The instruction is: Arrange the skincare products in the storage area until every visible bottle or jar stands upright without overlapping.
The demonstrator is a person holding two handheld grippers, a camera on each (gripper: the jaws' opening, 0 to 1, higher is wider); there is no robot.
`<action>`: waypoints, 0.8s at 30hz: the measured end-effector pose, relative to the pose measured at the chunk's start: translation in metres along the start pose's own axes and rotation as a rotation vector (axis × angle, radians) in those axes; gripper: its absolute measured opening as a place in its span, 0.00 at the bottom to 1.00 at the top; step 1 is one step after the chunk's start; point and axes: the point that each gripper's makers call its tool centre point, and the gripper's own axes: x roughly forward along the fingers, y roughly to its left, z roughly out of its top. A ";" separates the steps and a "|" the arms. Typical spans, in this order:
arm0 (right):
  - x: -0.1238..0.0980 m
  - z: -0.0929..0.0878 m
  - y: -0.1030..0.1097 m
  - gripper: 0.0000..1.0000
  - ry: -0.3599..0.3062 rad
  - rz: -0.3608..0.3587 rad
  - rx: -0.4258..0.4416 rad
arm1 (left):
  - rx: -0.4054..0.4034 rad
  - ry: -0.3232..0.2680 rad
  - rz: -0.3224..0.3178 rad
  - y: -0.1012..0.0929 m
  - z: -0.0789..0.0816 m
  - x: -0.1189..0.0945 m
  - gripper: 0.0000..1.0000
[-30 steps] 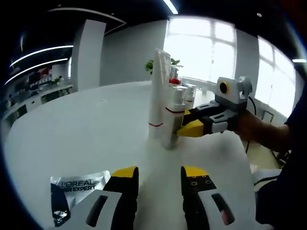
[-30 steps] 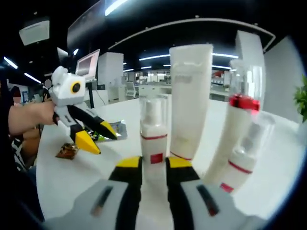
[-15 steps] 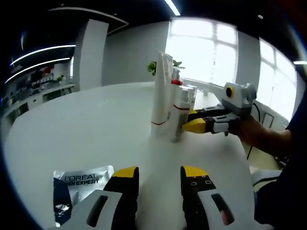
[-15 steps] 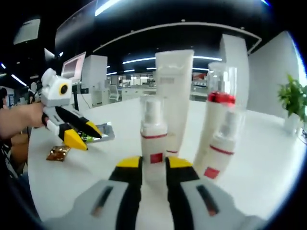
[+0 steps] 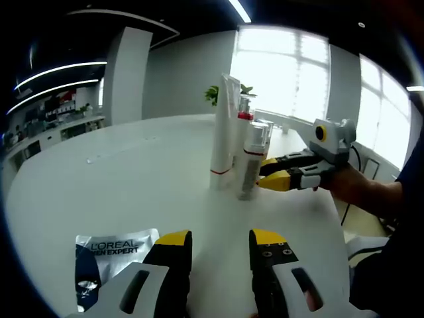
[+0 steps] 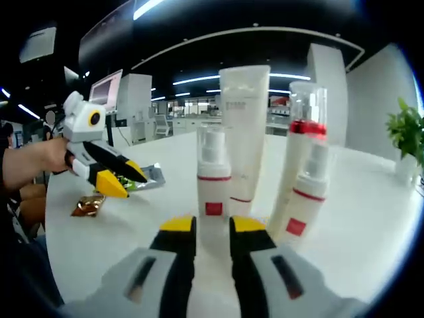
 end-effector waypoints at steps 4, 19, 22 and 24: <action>-0.001 -0.001 0.002 0.18 0.000 0.009 0.001 | 0.001 0.006 -0.004 -0.002 -0.001 0.002 0.34; -0.005 -0.003 0.006 0.19 0.000 0.008 0.024 | -0.005 0.024 -0.015 -0.003 -0.007 0.005 0.34; -0.001 0.000 0.003 0.24 -0.007 -0.007 0.035 | -0.005 0.023 -0.015 -0.003 -0.007 0.005 0.34; 0.004 0.001 0.005 0.24 -0.004 0.000 0.032 | -0.008 0.024 -0.016 -0.003 -0.007 0.005 0.34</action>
